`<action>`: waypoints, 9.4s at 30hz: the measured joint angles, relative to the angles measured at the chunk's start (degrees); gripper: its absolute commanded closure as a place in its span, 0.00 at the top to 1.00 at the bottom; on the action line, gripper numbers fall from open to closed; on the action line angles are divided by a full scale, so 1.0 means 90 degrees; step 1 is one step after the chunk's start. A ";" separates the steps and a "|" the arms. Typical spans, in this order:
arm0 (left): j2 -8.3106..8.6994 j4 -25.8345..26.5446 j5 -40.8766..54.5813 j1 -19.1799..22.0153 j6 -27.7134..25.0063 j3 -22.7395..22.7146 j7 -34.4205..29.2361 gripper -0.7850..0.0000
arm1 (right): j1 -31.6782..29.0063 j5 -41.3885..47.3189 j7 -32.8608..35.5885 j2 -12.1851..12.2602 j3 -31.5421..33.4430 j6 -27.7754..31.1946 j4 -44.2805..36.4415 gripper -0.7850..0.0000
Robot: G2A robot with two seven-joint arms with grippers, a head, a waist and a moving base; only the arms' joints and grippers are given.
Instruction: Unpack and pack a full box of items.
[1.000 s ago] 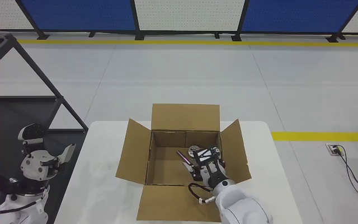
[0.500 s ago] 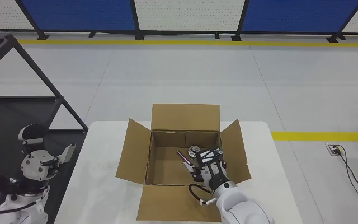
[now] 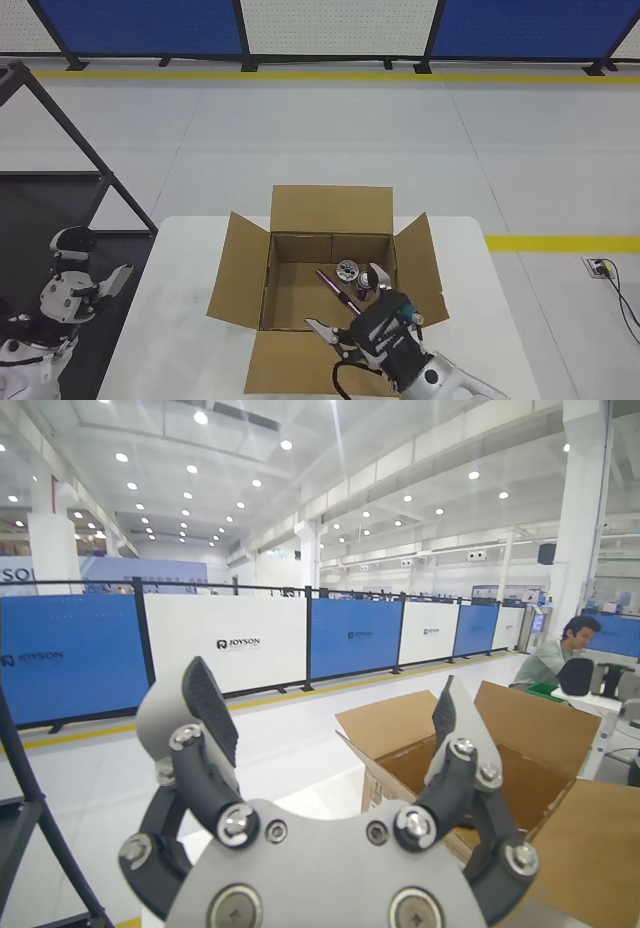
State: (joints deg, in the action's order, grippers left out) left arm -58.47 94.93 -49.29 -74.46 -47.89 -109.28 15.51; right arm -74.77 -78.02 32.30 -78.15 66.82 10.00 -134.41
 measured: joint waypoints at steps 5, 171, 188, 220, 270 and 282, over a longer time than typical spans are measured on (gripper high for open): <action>0.0108 -0.0432 0.0310 0.0169 -0.0885 -0.0052 -0.0724 1.00 | -0.0121 0.0776 -0.0432 0.0054 0.0887 0.0241 -0.0025 1.00; -0.0223 -0.0238 -0.2033 0.2460 0.2473 0.5262 -0.4342 1.00 | 0.2577 0.7398 0.1743 0.0477 0.0325 -0.1839 0.4898 1.00; -0.0192 0.0101 -0.1889 0.2205 0.2397 0.4770 -0.4049 1.00 | 0.2488 0.7891 0.1755 0.0545 0.0477 -0.1401 0.4736 1.00; -0.0232 0.0200 -0.2735 0.2046 0.2345 0.4907 -0.4366 1.00 | 0.1219 0.9012 0.3362 0.0930 0.1262 0.0431 0.3120 1.00; 0.0094 0.0312 0.0018 0.0585 0.1983 0.0709 -0.2410 1.00 | -0.1316 0.9639 0.4392 0.1546 0.3868 0.1751 0.2308 1.00; 0.0080 0.0091 0.0385 0.0642 0.2441 0.0658 -0.2503 1.00 | -0.1491 0.9330 0.4641 0.1639 0.3850 0.1297 0.2329 1.00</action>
State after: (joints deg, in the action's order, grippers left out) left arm -57.74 95.74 -45.83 -68.68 -25.92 -103.36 -7.01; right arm -88.19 5.95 74.06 -63.40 101.48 21.67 -113.45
